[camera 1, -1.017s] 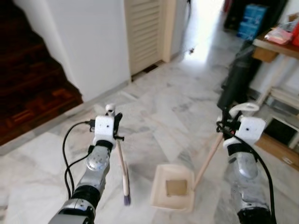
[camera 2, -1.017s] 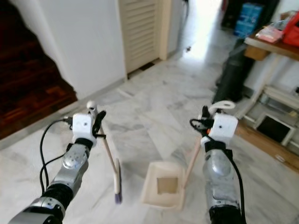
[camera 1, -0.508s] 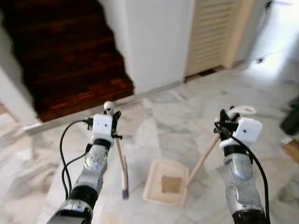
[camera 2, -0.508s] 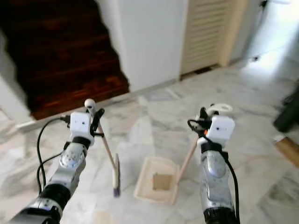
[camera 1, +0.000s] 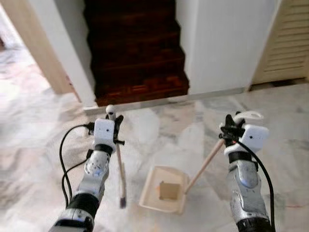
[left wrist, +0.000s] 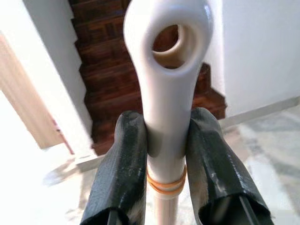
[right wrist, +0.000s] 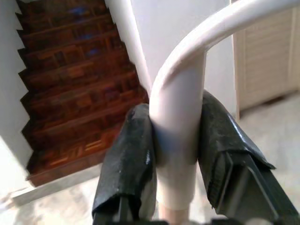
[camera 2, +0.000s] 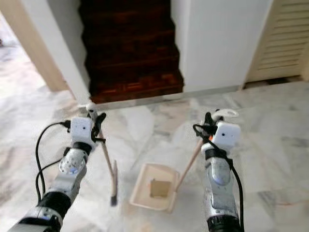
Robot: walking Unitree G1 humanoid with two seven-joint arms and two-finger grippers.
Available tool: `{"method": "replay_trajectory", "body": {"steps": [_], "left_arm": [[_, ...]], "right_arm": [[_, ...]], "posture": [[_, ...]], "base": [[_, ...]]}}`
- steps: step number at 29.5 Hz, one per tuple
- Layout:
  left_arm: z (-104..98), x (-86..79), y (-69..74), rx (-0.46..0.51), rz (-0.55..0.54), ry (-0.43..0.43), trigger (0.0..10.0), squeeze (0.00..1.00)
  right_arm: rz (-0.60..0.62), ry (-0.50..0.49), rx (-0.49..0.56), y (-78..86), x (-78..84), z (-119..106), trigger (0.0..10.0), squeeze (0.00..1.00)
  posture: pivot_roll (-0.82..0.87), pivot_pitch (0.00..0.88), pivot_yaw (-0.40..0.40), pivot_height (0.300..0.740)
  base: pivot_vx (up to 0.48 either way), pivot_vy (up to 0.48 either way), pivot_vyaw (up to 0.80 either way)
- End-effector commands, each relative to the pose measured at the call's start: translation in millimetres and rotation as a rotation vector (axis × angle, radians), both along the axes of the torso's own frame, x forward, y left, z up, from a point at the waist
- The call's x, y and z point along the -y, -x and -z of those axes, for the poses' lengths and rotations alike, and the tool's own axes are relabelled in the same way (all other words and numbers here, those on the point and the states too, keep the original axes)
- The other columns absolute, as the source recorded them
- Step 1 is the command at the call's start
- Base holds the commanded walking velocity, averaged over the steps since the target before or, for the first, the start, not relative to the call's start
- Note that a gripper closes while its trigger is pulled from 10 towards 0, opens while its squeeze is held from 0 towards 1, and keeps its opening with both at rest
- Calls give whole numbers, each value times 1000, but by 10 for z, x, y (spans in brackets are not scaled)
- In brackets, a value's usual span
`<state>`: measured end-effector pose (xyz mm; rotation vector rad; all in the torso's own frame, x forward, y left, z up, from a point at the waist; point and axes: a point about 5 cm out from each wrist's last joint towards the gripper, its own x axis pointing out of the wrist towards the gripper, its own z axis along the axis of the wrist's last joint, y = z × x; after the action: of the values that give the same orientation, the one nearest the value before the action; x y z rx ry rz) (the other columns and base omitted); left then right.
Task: Sweep floor
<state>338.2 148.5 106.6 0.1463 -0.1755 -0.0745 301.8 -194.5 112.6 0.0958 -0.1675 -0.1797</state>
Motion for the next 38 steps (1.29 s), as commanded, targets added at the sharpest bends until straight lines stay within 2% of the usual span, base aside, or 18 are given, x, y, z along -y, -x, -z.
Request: {"method": "replay_trajectory", "body": {"steps": [1,11,12,16,31,38], "left_arm": [[-109,30,-22,46,19,-14,10000,0],[-111,36,-30,39,28,-16,10000,0],[-110,45,-19,39,30,-14,10000,0],[-103,54,-3,38,29,-10,10000,0],[-120,140,-15,38,45,8,10000,0],[-107,92,-20,19,45,4,10000,0]], "right_arm": [[16,-14,52,-28,27,-122,10000,0],[26,-34,48,-49,14,-120,10000,0],[31,-69,53,-43,22,-112,10000,0],[33,-76,48,-32,35,-98,10000,0],[22,-36,39,-44,57,-110,10000,0],[42,-47,54,-30,43,-130,10000,0]], "posture": [[-119,0,81,740],[-114,0,94,740],[-104,0,87,740],[-103,0,81,740],[-128,0,67,740],[-194,0,112,740]], "base": [[0,0,0],[0,0,0],[0,0,0],[0,0,0],[0,258,0],[0,269,423]]}}
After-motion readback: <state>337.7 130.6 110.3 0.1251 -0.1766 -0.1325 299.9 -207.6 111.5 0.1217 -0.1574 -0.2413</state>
